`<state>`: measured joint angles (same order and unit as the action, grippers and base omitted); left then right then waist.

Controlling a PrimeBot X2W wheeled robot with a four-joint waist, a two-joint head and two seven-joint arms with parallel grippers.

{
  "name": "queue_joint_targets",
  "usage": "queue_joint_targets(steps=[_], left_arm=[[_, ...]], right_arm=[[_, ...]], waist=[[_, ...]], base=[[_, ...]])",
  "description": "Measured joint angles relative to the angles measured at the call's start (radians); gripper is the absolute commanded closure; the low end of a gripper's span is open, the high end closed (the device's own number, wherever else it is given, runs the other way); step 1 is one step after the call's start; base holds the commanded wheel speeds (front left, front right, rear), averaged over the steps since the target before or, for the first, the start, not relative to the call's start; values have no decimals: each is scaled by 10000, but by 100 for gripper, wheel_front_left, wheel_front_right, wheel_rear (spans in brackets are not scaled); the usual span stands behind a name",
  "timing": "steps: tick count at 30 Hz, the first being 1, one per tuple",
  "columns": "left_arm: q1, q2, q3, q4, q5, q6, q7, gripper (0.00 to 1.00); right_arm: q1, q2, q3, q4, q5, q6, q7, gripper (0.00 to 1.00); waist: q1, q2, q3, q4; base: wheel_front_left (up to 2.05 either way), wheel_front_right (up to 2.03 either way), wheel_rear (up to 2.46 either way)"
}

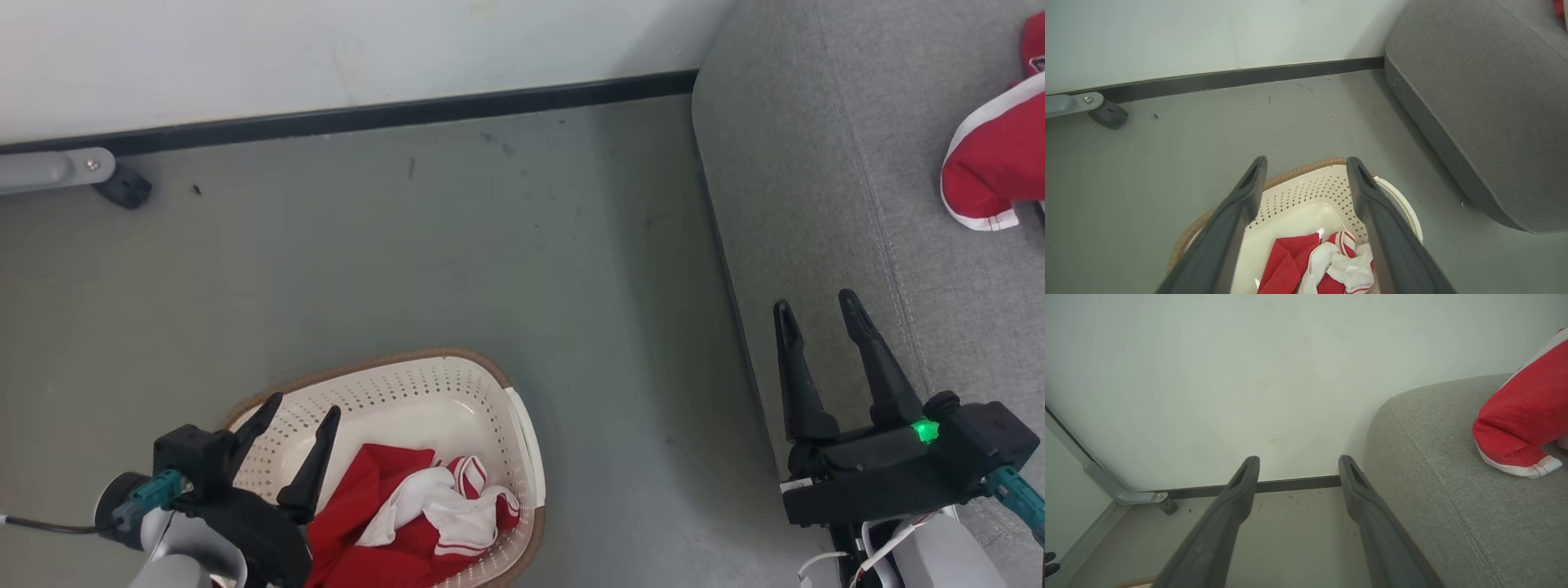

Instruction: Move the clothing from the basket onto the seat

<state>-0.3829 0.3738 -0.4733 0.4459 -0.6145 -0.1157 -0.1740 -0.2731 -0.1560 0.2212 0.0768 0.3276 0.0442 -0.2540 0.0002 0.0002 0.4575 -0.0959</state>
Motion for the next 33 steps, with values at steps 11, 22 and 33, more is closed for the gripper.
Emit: queue_joint_targets(steps=[11,22,33], left_arm=[[-1061,13,-606,1281,61,-88,514,0],[-1678,-48,-1204,2525,61,-151,1014,0],[-2371,-25,-2040,3354,182,-153,1517,0]], right_arm=[[-663,-109,-180,-445,-311,88,-27,0],[-1068,61,-123,-656,-573,150,-29,0],[-1328,169,-77,-846,-817,192,-29,0]], waist=[[0,0,1247,-272],[0,0,2375,-640],[-1,0,3308,-1062]], base=[[0,0,0],[0,0,0],[0,0,0]])
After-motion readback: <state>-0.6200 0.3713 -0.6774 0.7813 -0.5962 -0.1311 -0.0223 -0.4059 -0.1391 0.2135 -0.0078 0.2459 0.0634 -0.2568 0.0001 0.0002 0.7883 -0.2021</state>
